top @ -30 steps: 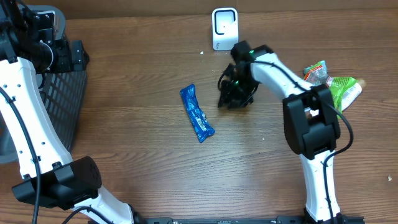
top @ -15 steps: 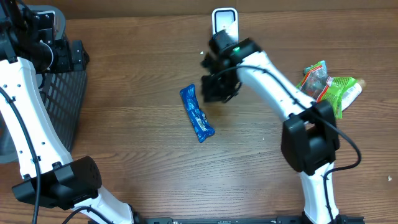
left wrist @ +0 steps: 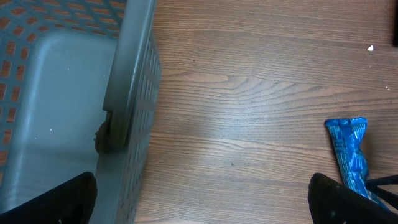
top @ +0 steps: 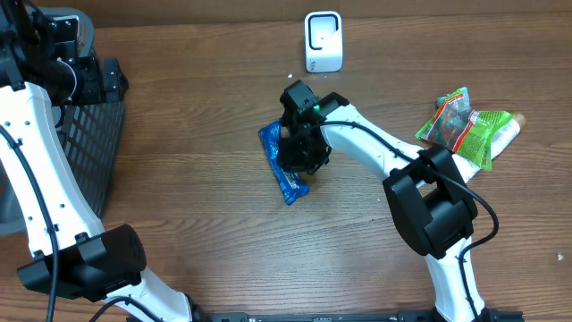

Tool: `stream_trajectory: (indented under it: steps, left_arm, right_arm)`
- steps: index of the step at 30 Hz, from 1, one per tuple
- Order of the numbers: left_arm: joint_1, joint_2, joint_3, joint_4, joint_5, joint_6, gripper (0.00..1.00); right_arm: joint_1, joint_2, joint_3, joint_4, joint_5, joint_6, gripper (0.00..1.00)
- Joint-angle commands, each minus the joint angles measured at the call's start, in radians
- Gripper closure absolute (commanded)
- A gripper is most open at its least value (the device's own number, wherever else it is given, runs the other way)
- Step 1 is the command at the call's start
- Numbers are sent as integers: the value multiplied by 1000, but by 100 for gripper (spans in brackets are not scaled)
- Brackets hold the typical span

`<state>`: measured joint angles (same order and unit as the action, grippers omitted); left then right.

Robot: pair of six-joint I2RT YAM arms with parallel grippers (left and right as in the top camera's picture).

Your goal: Scan the item barcode

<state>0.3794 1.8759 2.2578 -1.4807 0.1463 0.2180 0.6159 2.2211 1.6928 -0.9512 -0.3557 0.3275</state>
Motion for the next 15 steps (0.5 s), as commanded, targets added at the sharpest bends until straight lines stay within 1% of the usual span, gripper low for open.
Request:
stream_trajectory:
  steps: [1, 3, 7, 9, 12, 15]
  left_arm:
    - [-7, -17, 2, 0, 8, 21, 0]
    - [-7, -17, 2, 0, 8, 21, 0]
    - [-7, -17, 2, 0, 8, 21, 1]
    - [-7, -17, 2, 0, 8, 21, 0]
    - [-7, -17, 2, 0, 8, 21, 0]
    - [-7, -17, 2, 0, 8, 21, 0]
  right_arm:
    - [-8, 14, -27, 12, 33, 30, 96]
    - [-11, 14, -27, 14, 37, 30, 96]
    - [-37, 14, -6, 11, 143, 36, 96]
    - [-65, 13, 30, -6, 151, 10, 96]
    - [-97, 8, 113, -60, 59, -68, 96]
    - [-100, -4, 193, -122, -101, -164, 96]
